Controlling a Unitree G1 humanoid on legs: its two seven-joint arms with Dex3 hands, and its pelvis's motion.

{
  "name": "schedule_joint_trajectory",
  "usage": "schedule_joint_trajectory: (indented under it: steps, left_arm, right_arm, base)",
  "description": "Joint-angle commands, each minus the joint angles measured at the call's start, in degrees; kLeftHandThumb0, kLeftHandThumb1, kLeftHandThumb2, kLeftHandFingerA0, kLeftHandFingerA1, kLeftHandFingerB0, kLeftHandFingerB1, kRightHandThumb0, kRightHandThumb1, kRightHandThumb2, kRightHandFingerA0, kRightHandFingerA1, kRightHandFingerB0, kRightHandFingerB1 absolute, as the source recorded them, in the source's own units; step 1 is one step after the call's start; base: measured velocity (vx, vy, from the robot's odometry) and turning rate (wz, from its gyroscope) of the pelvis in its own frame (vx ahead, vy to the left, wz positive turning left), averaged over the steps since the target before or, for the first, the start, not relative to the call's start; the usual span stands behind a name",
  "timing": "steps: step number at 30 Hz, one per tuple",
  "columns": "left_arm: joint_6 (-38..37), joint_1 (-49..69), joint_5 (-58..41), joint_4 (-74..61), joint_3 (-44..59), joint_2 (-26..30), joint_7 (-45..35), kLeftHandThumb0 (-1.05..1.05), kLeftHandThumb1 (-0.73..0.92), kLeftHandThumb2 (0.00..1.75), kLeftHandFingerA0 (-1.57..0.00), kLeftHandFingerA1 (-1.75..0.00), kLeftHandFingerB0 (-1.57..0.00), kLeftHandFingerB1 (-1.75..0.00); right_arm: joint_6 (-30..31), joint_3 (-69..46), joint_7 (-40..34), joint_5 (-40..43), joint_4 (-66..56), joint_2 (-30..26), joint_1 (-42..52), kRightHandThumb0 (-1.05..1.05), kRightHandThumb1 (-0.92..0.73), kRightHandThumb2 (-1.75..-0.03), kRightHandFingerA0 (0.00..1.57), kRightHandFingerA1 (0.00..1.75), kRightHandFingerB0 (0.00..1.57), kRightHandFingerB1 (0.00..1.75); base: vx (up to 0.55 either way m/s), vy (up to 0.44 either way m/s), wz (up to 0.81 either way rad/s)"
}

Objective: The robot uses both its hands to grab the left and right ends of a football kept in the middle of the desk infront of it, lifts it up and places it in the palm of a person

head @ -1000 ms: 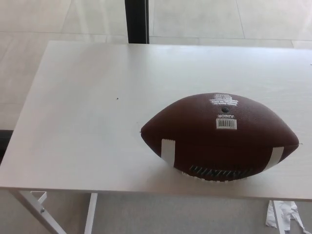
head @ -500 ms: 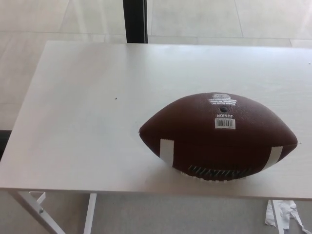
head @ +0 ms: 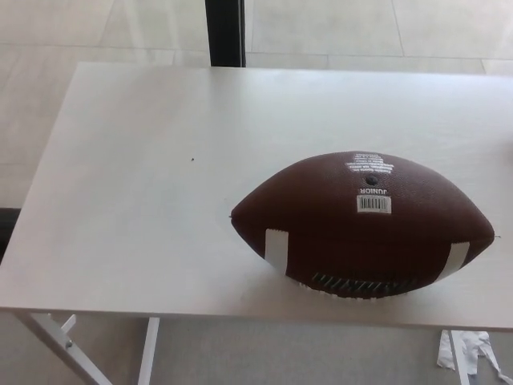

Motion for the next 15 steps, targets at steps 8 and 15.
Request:
schedule_joint_trajectory:
  steps: [8, 15]
  left_arm:
    - [23.3, -11.2, 8.7, -25.5, -32.6, -12.2, 9.3, -0.77, 0.92, 0.76, -0.24, -0.5, -0.17, -0.38]
    - [24.5, -9.2, 11.9, -21.7, -40.3, -18.1, 12.1, -0.75, 0.92, 0.84, -0.2, -0.47, -0.14, -0.38]
  right_arm:
    - [18.0, 20.3, -8.7, 4.0, -27.8, 20.1, -3.6, -0.88, -0.83, -0.66, 0.51, 0.4, 0.35, 0.31]
    - [18.6, 23.8, -12.3, 0.2, -25.2, 28.6, -0.2, -0.89, -0.85, -0.67, 0.6, 0.44, 0.34, 0.32]
  base:
    - [0.0, 0.0, 0.0]
    - [0.0, 0.0, 0.0]
